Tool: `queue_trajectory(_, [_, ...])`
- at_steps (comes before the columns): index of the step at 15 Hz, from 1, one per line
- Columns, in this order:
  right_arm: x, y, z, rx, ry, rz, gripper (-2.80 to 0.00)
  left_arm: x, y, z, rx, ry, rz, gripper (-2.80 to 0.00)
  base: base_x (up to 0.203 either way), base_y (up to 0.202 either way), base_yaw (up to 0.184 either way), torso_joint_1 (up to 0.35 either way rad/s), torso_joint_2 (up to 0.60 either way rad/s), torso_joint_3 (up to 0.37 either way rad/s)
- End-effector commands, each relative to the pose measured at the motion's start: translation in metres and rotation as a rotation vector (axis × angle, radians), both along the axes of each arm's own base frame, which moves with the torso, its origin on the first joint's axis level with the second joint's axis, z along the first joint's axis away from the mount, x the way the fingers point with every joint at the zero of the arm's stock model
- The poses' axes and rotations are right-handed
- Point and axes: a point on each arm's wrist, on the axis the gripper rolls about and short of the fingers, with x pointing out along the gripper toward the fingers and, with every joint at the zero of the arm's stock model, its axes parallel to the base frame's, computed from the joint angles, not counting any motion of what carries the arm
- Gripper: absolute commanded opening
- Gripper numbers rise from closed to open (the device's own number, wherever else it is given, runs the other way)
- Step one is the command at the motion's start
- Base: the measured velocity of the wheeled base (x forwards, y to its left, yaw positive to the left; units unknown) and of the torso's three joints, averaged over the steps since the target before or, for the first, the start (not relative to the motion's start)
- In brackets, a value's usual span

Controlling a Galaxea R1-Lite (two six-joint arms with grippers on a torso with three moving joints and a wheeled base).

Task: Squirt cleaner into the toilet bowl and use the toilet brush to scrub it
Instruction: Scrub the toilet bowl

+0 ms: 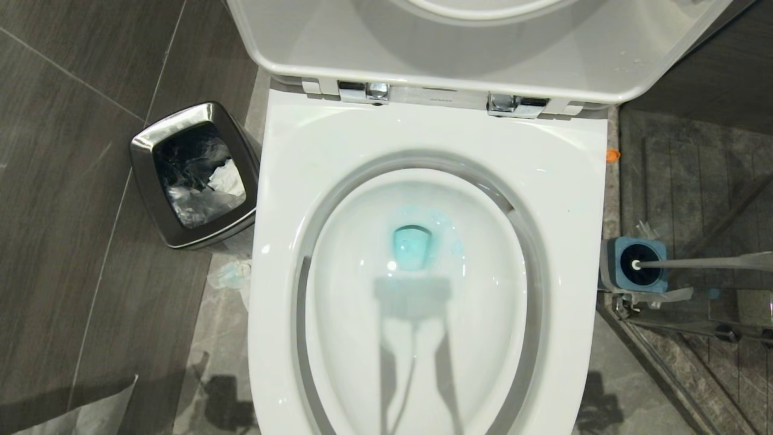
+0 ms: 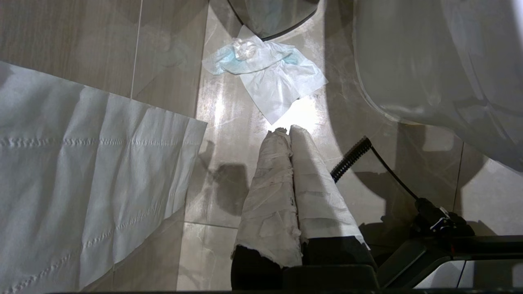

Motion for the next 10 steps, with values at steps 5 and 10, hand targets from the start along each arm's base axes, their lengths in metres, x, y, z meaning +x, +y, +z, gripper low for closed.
queue_trajectory(5, [0.0002,0.0,-0.0003,0.0,0.002,0.001,-2.8,0.0,0.0,0.0,0.001,0.0,0.0,-2.8,0.0,0.0,0.0,0.0,0.0,0.0])
queue_trajectory(10, [0.0001,0.0,0.0,0.0,0.001,0.002,-2.8,0.0,0.0,0.0,0.0,0.0,0.002,-2.8,0.0,0.0,0.0,0.0,0.0,0.0])
